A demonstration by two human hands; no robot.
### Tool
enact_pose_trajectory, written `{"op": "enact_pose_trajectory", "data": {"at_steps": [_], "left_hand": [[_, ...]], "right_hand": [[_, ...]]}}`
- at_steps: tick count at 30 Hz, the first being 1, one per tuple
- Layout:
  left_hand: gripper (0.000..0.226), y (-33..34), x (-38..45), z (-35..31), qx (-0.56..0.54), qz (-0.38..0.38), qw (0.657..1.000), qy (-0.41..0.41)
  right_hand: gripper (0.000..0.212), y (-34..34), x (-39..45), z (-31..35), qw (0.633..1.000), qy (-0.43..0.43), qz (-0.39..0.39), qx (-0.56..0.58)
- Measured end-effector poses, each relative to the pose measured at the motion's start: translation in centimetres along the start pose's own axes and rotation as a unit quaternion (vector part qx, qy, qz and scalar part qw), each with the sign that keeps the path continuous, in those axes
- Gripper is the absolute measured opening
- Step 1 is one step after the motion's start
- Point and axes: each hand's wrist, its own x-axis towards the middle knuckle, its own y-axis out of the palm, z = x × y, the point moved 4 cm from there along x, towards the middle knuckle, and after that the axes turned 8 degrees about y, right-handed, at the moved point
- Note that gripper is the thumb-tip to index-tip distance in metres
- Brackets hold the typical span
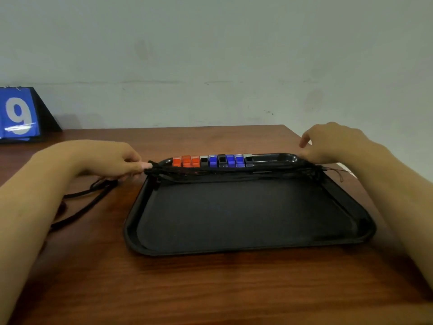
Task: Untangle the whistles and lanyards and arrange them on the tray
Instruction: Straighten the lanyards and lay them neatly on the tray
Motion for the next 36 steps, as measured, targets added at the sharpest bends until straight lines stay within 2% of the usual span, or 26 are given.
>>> {"op": "enact_pose_trajectory", "data": {"at_steps": [4, 6, 8, 9, 11, 17, 19, 22, 24, 26, 28, 31, 33, 36], "left_hand": [[0.053, -0.1, -0.2, -0.1, 0.02, -0.016, 0.999, -0.021], [0.065, -0.1, -0.5, -0.3, 0.021, -0.029, 0.999, -0.04], [0.08, -0.8, -0.8, -0.6, 0.016, -0.073, 0.996, -0.054], [0.082, -1.1, -0.9, -0.6, 0.01, -0.096, 0.994, -0.06], [0.071, -1.3, -1.0, -0.3, 0.007, -0.116, 0.99, -0.076], [0.031, -1.4, -0.9, 1.2, 0.084, -0.06, 0.988, -0.113], [0.033, -1.6, -1.2, 1.7, 0.088, -0.037, 0.985, -0.146], [0.05, -1.3, -2.1, 2.0, 0.076, 0.021, 0.976, -0.204], [0.048, -0.9, -2.7, 1.9, 0.04, 0.056, 0.97, -0.233], [0.037, -0.8, -2.8, 1.9, -0.001, 0.05, 0.967, -0.25], [0.029, -0.8, -2.8, 2.1, -0.019, 0.028, 0.968, -0.249], [0.036, -1.0, -2.5, 1.8, -0.003, 0.001, 0.975, -0.223], [0.043, -1.3, -2.3, 1.2, 0.018, -0.024, 0.982, -0.186], [0.042, -1.5, -1.9, 0.5, 0.006, -0.066, 0.989, -0.13]], "right_hand": [[0.049, 0.3, 0.4, -0.1, 1.0, -0.004, 0.016, -0.013], [0.05, 0.1, 0.4, 0.1, 1.0, -0.012, 0.006, -0.005], [0.046, -0.3, 0.1, 0.4, 0.999, -0.03, -0.021, 0.008], [0.043, -0.4, -0.1, 0.7, 0.998, -0.048, -0.034, 0.017], [0.04, -0.3, -0.3, 1.6, 0.993, -0.099, -0.046, 0.042], [0.037, 0.2, -0.7, 3.2, 0.984, -0.167, -0.044, 0.043], [0.035, 0.2, -0.8, 3.5, 0.981, -0.18, -0.046, 0.062], [0.033, 0.2, -1.2, 4.2, 0.973, -0.206, -0.044, 0.093], [0.03, 0.2, -1.5, 4.6, 0.969, -0.217, -0.055, 0.103], [0.028, 0.3, -1.7, 4.7, 0.967, -0.221, -0.063, 0.111], [0.028, 0.5, -1.7, 4.8, 0.965, -0.225, -0.065, 0.117], [0.027, 0.5, -1.6, 5.0, 0.962, -0.234, -0.07, 0.12], [0.027, 0.4, -1.5, 4.9, 0.961, -0.237, -0.076, 0.122], [0.026, 0.3, -1.5, 4.9, 0.959, -0.236, -0.077, 0.134]]}}
